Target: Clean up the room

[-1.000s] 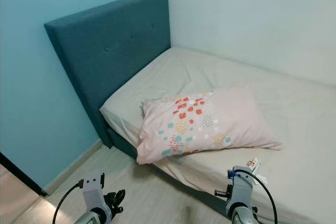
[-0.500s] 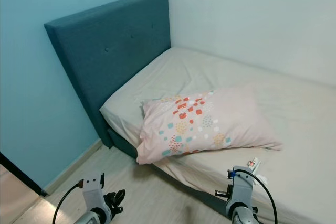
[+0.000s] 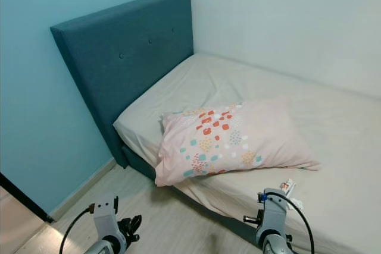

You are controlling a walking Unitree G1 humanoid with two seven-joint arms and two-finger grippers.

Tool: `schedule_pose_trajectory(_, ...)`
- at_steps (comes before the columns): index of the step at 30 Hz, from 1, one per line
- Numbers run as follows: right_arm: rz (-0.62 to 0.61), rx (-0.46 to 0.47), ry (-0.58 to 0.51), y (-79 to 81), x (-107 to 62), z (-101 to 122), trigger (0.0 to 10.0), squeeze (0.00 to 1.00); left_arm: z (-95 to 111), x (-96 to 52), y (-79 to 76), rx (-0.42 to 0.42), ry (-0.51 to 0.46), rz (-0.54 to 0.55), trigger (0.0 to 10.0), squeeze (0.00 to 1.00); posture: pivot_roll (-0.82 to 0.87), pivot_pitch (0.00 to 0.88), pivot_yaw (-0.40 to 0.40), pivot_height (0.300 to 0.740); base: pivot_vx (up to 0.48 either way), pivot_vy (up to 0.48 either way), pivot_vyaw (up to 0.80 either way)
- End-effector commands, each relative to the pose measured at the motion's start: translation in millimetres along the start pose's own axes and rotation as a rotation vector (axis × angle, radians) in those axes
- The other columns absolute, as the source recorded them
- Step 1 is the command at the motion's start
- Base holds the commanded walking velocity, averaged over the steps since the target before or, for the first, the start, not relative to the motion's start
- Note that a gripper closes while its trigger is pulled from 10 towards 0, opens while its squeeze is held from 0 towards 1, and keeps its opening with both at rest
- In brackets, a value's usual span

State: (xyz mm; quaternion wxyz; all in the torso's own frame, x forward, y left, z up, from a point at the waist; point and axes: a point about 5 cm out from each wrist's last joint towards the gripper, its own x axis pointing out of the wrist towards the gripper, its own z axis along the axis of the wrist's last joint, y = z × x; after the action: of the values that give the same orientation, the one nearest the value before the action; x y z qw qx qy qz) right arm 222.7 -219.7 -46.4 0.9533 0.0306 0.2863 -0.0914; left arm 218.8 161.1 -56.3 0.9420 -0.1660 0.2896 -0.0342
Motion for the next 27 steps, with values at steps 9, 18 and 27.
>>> schedule_pose_trajectory(9,0.006,-0.001,0.024,1.4,-0.6,-3.8,10.0,0.00,-3.2,-1.3,1.2,-0.008,0.013,0.011,10.0,0.00,-0.15,0.000,0.001,0.740,0.000,0.000,0.00)
schedule_pose_trajectory(18,0.007,-0.002,0.024,1.3,-0.6,-4.0,10.0,0.00,-4.0,-1.8,1.7,-0.009,0.013,0.013,10.0,0.00,-0.15,0.000,-0.001,0.740,0.000,0.000,0.00)
schedule_pose_trajectory(27,0.008,-0.001,0.025,1.9,-0.8,-4.5,10.0,0.00,-3.9,-1.9,2.4,-0.005,0.017,0.014,10.0,0.00,-0.15,0.000,-0.001,0.740,0.000,0.000,0.00)
